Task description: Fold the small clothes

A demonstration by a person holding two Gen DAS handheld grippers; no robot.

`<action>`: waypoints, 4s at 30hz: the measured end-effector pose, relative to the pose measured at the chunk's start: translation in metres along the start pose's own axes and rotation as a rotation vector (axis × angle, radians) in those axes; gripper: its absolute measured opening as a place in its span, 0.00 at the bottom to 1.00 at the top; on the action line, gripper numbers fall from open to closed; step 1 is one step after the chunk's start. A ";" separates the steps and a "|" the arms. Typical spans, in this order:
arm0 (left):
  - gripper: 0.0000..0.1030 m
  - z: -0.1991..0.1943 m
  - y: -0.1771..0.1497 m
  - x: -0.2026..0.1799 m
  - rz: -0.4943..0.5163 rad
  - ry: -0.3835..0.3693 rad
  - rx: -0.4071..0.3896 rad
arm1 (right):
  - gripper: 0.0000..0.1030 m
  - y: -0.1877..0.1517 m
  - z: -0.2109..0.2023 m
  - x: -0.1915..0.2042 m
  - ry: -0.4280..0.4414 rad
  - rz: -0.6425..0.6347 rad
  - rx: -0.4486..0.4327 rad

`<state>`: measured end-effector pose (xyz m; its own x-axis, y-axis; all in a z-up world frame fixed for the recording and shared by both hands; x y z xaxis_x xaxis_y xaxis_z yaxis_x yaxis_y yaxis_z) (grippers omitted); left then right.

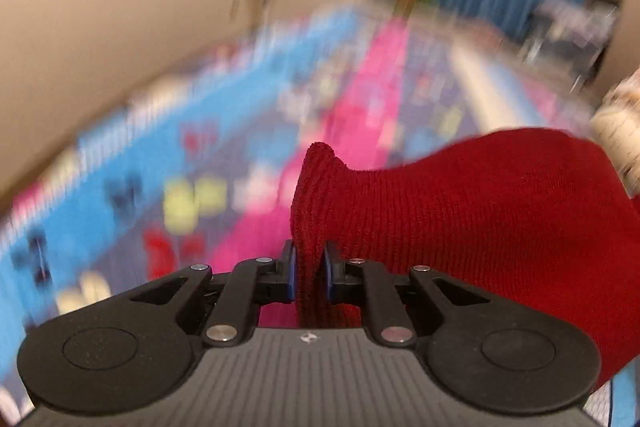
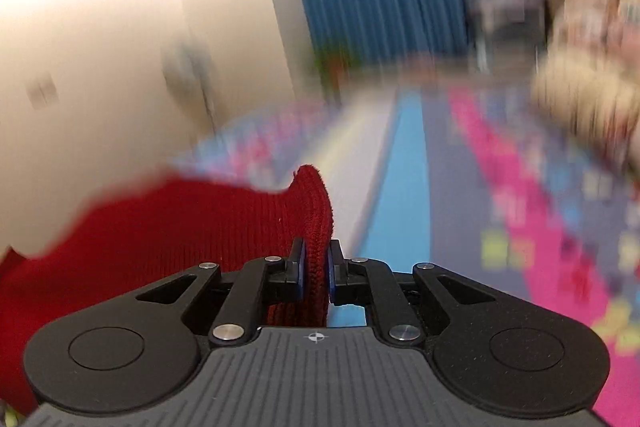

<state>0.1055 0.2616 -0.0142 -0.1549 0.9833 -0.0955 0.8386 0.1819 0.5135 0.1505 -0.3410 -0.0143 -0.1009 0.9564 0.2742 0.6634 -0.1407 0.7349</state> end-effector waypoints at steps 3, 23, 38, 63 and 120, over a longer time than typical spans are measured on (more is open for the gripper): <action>0.14 0.030 0.002 -0.002 0.005 0.017 0.123 | 0.10 -0.018 0.056 -0.019 -0.025 0.101 0.269; 0.27 0.003 0.025 -0.003 0.018 0.006 -0.128 | 0.14 0.004 0.055 -0.015 -0.111 0.004 0.111; 0.42 0.011 -0.041 -0.030 0.330 -0.158 0.169 | 0.27 -0.041 0.016 -0.014 0.015 -0.044 0.402; 0.70 -0.077 -0.080 -0.065 0.196 0.142 -0.087 | 0.47 -0.072 -0.102 0.010 -0.168 -0.133 0.177; 0.37 -0.093 -0.133 -0.066 -0.238 0.081 -0.140 | 0.52 -0.048 -0.097 0.032 -0.110 -0.121 0.147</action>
<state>-0.0449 0.1721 0.0032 -0.3845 0.9088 -0.1618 0.6943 0.4003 0.5981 0.0441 -0.3287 0.0194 -0.1107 0.9873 0.1144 0.7532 0.0082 0.6578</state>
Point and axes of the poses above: each gripper's, at about its wrist camera, not at the fingertips, and z roughly the way its jaws point, x to its left, y to its top, the point moved 1 cm from there along z, roughly the way its jaws point, and after that the axes turned 11 degrees about x, right-handed, at the moved point
